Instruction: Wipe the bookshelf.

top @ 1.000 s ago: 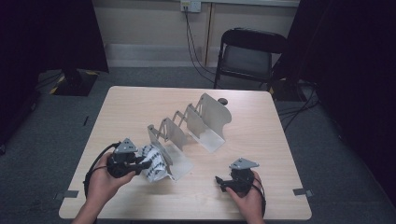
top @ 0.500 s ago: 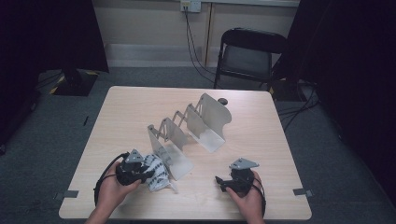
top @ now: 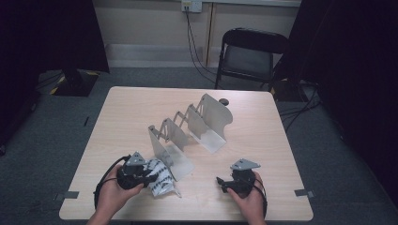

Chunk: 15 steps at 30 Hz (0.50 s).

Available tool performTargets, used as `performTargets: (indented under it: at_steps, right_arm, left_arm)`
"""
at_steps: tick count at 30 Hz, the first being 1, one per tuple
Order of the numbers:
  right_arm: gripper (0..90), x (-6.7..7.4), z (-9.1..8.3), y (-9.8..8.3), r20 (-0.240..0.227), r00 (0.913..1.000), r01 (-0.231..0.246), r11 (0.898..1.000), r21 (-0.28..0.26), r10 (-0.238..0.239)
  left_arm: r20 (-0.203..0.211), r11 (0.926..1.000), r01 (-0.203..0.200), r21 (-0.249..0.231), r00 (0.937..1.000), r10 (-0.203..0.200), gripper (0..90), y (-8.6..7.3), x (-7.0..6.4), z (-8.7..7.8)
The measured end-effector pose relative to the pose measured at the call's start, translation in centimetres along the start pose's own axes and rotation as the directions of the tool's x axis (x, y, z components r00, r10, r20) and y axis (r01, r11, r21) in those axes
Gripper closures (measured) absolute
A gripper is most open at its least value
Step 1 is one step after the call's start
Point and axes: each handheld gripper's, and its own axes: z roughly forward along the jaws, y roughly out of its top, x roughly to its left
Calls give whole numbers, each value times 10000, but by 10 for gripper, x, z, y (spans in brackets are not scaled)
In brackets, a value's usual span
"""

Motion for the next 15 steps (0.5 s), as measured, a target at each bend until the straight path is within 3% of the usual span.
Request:
performTargets:
  at_steps: [4,7,9,12,15]
  right_arm:
    - [173,0,0,0,1,10000,1,10000,-1,-1]
    - [173,0,0,0,1,10000,3,10000,0,-3]
    - [172,0,0,0,0,10000,1,10000,-1,-1]
    - [173,0,0,0,1,10000,1,10000,-2,-1]
    - [172,0,0,0,3,10000,11,10000,-1,-11]
  left_arm:
    - [70,9995,-75,-298,9999,77,712,15,-6,-19]
    - [-127,9976,-405,-558,9991,398,712,28,-10,-35]
    - [-264,9958,-383,-830,9990,362,711,36,-12,-44]
    - [-558,9911,-602,-1189,9970,539,710,47,-14,-60]
    - [-592,9845,-562,-1660,9971,470,709,55,-16,-76]
